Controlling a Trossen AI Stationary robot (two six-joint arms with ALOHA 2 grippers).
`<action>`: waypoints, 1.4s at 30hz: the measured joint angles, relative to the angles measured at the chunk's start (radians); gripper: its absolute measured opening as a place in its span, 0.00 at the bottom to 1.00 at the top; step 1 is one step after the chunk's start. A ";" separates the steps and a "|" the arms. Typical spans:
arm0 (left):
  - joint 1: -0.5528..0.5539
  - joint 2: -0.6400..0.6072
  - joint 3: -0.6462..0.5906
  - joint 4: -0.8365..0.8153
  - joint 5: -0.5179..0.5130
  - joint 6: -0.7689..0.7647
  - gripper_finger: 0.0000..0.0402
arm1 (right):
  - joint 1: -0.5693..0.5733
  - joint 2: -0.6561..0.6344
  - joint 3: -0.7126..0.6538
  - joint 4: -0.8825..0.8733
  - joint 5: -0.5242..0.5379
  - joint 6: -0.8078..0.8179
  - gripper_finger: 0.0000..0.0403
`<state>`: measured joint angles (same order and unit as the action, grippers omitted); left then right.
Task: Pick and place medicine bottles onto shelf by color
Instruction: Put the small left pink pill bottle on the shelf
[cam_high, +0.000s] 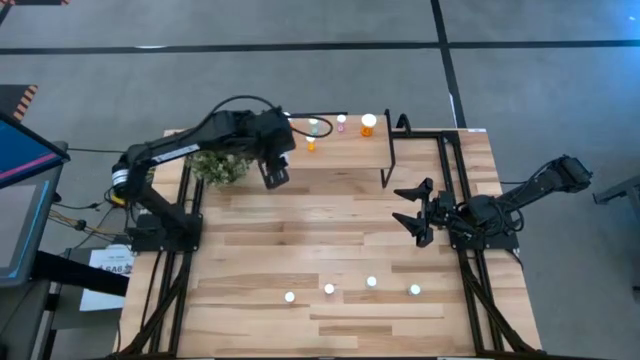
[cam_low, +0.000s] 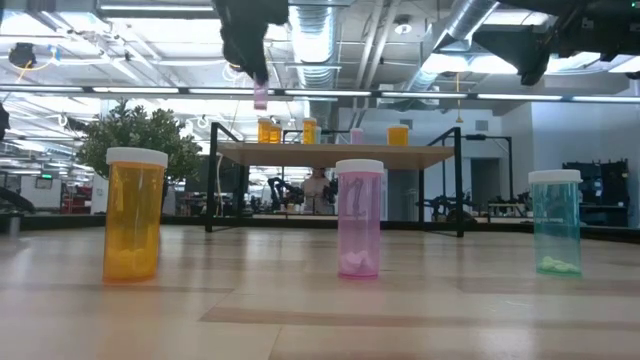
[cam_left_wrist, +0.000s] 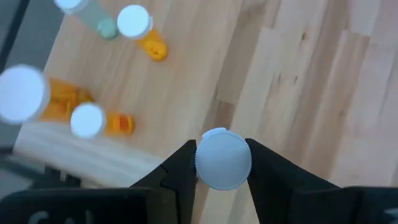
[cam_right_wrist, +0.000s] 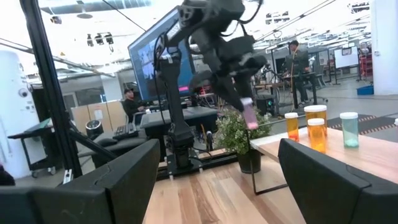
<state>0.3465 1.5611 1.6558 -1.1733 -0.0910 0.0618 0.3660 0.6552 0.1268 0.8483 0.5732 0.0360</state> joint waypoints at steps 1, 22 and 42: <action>0.004 0.015 0.000 0.012 -0.001 0.018 0.27 | 0.000 0.000 0.000 0.000 0.000 0.000 0.87; 0.093 0.010 -0.025 0.073 0.028 0.059 0.27 | 0.001 0.000 0.000 -0.018 -0.002 0.010 0.87; 0.097 -0.161 -0.331 0.322 0.008 0.032 0.27 | 0.013 0.000 0.000 -0.031 -0.034 0.038 0.86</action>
<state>0.4430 1.4002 1.3251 -0.8517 -0.0834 0.0941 0.3790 0.6552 0.1268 0.8173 0.5388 0.0737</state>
